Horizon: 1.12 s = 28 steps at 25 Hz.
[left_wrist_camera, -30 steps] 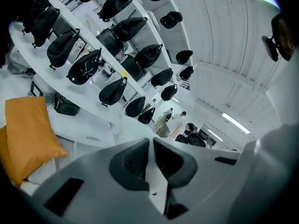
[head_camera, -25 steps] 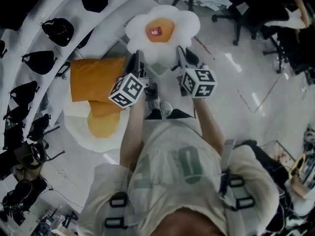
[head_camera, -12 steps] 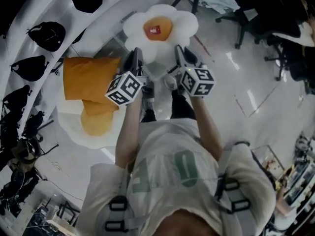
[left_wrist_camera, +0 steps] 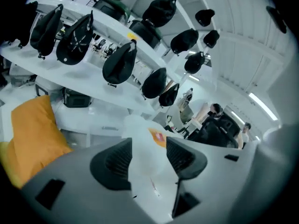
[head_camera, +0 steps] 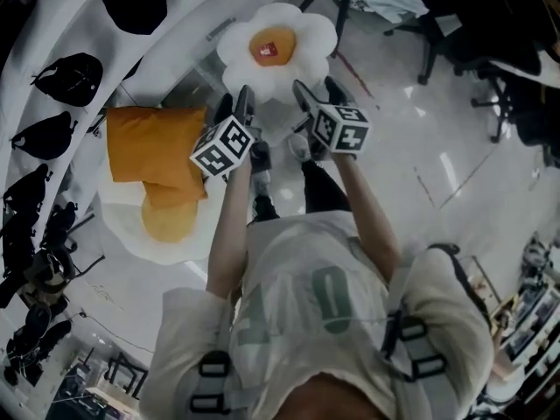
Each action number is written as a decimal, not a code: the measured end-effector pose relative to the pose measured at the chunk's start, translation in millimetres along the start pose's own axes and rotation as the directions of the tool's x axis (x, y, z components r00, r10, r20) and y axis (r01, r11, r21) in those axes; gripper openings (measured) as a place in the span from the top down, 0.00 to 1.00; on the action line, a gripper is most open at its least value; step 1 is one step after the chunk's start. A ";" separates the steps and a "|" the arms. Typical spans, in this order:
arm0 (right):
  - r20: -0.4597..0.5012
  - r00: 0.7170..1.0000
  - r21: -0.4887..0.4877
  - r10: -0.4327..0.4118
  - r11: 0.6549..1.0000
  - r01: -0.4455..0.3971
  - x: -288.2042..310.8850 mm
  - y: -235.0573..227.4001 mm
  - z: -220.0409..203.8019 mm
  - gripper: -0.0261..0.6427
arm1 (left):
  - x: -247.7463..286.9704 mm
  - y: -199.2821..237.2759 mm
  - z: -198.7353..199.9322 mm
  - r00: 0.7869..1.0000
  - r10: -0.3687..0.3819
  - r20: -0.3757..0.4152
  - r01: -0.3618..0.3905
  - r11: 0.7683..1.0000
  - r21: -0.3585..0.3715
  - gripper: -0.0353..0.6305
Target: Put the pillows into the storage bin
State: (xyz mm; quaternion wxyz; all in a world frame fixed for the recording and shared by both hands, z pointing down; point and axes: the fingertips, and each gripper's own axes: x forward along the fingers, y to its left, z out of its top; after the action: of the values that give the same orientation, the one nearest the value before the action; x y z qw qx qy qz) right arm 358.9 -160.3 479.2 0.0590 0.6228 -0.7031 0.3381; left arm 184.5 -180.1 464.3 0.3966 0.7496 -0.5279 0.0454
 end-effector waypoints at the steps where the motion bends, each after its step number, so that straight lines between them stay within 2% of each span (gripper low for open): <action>1: -0.046 0.999 -0.006 -0.024 1.000 0.024 6.7 -3.4 -14.0 0.51 | 1.2 12.9 -6.9 0.999 0.032 -0.034 -0.033 0.999 -0.013 0.63; 4: -0.142 0.989 -0.024 -0.046 0.999 0.044 12.1 -8.4 -48.0 0.51 | -3.7 37.8 -23.4 0.993 0.075 -0.089 -0.078 0.996 -0.035 0.63; 7: -0.189 0.981 -0.008 -0.039 0.999 0.039 9.7 -14.0 -70.6 0.51 | -6.8 40.5 -30.7 0.994 0.065 -0.091 -0.070 0.996 -0.056 0.63; 9: -0.215 0.976 -0.016 -0.048 0.999 0.046 14.1 0.7 -76.6 0.51 | -10.1 54.2 -21.9 0.993 0.060 -0.097 -0.068 0.995 -0.076 0.63; 16: -0.222 0.975 -0.054 -0.007 0.999 -0.005 32.1 40.9 -60.8 0.51 | -20.1 78.1 3.6 0.995 0.081 -0.062 -0.088 0.988 -0.125 0.63; 20: -0.222 0.972 -0.128 0.073 0.986 -0.103 49.9 73.7 -44.4 0.51 | -37.3 99.7 13.9 0.991 0.137 0.000 -0.135 0.975 -0.177 0.63; 22: -0.234 0.965 -0.191 0.120 0.967 -0.167 63.8 100.8 -41.9 0.51 | -51.6 123.0 18.4 0.983 0.183 0.034 -0.171 0.961 -0.215 0.63; 24: -0.261 0.949 -0.256 0.176 0.936 -0.244 80.1 135.6 -47.3 0.51 | -70.7 156.5 19.8 0.967 0.247 0.063 -0.222 0.939 -0.264 0.63; 26: -0.304 0.924 -0.310 0.232 0.893 -0.326 98.1 172.5 -61.3 0.51 | -91.4 197.1 15.2 0.942 0.325 0.081 -0.285 0.905 -0.317 0.62; 28: -0.362 0.890 -0.366 0.279 0.835 -0.411 120.0 210.3 -84.4 0.51 | -111.4 242.6 7.0 0.913 0.396 0.095 -0.336 0.864 -0.376 0.61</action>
State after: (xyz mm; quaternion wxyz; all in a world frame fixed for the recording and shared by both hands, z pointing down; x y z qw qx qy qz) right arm 111.8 -215.2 519.7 0.2367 0.3980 -0.8451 0.2671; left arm -67.6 -131.5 538.0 0.4620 0.5534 -0.6919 -0.0387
